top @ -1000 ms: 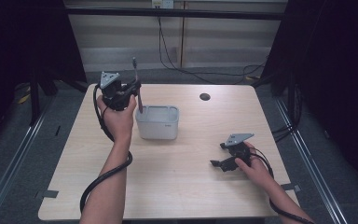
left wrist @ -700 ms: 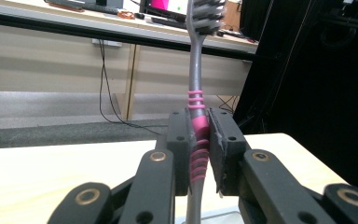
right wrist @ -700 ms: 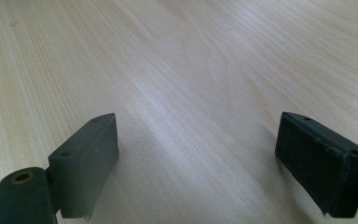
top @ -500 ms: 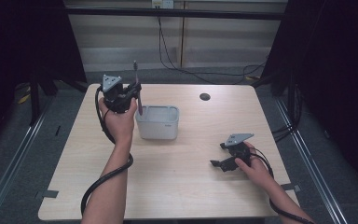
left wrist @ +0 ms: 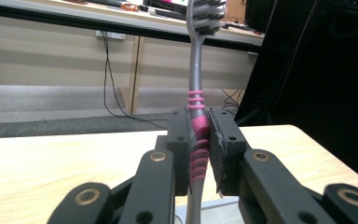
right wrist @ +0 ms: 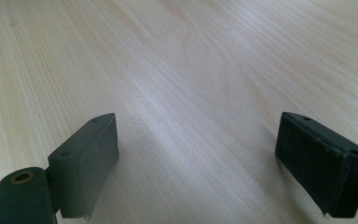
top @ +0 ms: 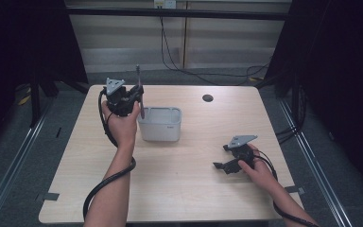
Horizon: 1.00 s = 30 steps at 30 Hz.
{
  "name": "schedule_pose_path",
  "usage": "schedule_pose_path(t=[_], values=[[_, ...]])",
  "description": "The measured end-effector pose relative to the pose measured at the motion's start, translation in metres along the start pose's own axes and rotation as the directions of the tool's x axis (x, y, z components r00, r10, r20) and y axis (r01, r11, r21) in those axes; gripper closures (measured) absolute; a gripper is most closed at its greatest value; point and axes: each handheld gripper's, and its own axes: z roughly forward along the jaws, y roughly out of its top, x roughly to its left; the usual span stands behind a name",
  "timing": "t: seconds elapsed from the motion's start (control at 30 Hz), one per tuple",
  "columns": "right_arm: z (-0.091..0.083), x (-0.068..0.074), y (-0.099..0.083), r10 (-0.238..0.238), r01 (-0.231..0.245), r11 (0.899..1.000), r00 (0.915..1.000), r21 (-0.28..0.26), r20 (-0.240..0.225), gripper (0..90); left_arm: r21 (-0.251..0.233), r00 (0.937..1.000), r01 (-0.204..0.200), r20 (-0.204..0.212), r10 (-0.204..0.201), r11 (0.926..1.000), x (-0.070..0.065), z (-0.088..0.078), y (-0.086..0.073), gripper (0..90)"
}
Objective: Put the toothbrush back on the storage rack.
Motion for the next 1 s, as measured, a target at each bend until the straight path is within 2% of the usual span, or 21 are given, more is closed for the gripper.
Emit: schedule_pose_path(t=[0.53,1.0], values=[[0.0,0.0,0.0,0.002,-0.002,1.0,1.0,0.0,0.0,12.9,0.017,1.0,-0.001,0.0,0.001,0.9999,0.004,0.001,-0.011,79.2],[0.0,0.0,0.0,0.002,-0.002,1.0,1.0,0.0,0.0,12.9,0.035,1.0,0.002,0.006,-0.003,0.9994,0.003,0.003,-0.022,79.2]])
